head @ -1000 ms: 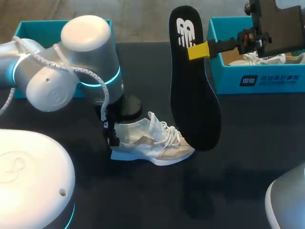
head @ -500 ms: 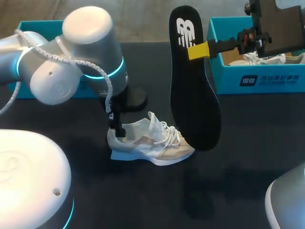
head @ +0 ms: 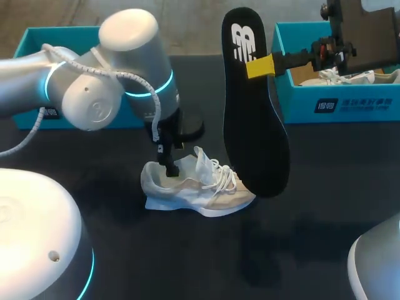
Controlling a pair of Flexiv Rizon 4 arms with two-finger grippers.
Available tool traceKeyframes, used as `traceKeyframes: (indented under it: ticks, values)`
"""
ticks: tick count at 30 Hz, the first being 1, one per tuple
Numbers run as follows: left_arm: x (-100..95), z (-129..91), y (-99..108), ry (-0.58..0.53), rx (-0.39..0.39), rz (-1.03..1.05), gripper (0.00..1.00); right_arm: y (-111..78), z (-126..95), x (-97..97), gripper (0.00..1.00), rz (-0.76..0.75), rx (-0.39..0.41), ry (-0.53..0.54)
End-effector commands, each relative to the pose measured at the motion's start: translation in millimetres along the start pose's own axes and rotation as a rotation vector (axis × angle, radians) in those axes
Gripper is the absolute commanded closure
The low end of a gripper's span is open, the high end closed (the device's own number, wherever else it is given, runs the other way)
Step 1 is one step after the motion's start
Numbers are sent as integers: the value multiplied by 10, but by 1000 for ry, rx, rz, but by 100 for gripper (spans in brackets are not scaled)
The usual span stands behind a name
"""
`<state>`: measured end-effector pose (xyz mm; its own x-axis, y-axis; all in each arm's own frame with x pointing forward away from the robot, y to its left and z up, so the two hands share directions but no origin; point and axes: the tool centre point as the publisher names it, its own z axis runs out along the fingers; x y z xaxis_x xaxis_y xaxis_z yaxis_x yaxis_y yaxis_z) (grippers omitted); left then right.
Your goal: Take the shoe out of the shoebox, open the shoe tongue, remove and reinsert the insole, then place the shoe into the shoebox
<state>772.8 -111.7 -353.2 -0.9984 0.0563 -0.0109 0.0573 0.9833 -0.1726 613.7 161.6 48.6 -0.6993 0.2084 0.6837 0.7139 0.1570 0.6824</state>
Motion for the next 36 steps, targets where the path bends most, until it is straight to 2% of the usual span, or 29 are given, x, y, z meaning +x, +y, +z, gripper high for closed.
traceKeyframes:
  ticks: [1,18,27,36]
  values:
    - [-29,45,-53,6,-1,1,0,40,38,-13,100,0,5,2]
    - [-3,145,-201,18,0,3,0,40,38,-13,100,0,5,2]
    - [-113,228,-152,28,-5,-17,0,40,38,-13,100,0,5,2]
    - [-188,386,-192,73,-32,37,0,40,38,-13,100,0,5,2]
